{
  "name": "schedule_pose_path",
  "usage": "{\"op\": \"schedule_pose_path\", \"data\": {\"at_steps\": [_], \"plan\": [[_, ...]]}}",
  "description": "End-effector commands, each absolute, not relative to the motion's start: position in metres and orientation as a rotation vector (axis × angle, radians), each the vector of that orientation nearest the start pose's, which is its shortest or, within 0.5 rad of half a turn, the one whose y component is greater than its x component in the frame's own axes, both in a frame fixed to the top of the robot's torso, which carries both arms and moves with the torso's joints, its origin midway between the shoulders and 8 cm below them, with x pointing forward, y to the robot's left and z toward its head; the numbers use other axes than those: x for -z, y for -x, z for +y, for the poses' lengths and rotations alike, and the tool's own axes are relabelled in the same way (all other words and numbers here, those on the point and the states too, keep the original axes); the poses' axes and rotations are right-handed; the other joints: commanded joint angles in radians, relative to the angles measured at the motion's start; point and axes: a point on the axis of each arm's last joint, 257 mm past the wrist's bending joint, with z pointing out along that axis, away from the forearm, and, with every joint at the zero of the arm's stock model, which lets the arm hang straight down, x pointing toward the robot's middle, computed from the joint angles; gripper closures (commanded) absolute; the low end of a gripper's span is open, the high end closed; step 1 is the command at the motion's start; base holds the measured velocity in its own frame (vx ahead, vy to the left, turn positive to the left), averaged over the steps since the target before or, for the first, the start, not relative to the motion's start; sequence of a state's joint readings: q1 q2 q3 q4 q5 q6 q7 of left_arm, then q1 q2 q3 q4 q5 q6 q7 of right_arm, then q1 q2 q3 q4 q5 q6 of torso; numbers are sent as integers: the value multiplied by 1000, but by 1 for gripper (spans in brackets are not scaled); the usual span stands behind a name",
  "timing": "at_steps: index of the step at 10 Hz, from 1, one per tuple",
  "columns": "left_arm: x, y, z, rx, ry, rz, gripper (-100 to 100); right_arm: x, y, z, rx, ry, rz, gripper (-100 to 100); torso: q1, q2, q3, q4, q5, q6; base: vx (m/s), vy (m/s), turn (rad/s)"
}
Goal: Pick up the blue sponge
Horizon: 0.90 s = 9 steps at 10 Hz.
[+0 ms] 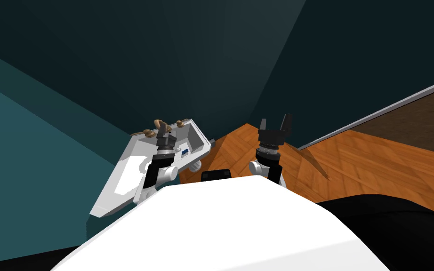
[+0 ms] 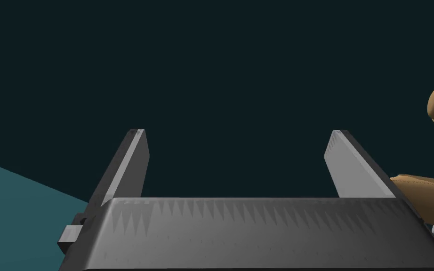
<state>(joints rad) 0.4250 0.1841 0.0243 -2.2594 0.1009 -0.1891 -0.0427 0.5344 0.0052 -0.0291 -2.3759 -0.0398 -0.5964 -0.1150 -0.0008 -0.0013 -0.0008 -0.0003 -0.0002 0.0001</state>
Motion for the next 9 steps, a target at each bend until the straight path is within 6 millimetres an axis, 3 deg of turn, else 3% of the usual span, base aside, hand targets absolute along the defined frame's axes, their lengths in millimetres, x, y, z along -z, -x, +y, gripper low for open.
{"op": "schedule_pose_path", "data": {"at_steps": [1,9], "plan": [[30,-407,288,1240,806,935,-100,-73,-300,-288,-1429,-580,446,0,0,0,0,0,0,0,24,-17,22],[75,-432,306,1207,991,1077,-100,-73,-300,-288,-1429,-580,446,0,0,0,0,0,0,0,24,-17,25]]}}
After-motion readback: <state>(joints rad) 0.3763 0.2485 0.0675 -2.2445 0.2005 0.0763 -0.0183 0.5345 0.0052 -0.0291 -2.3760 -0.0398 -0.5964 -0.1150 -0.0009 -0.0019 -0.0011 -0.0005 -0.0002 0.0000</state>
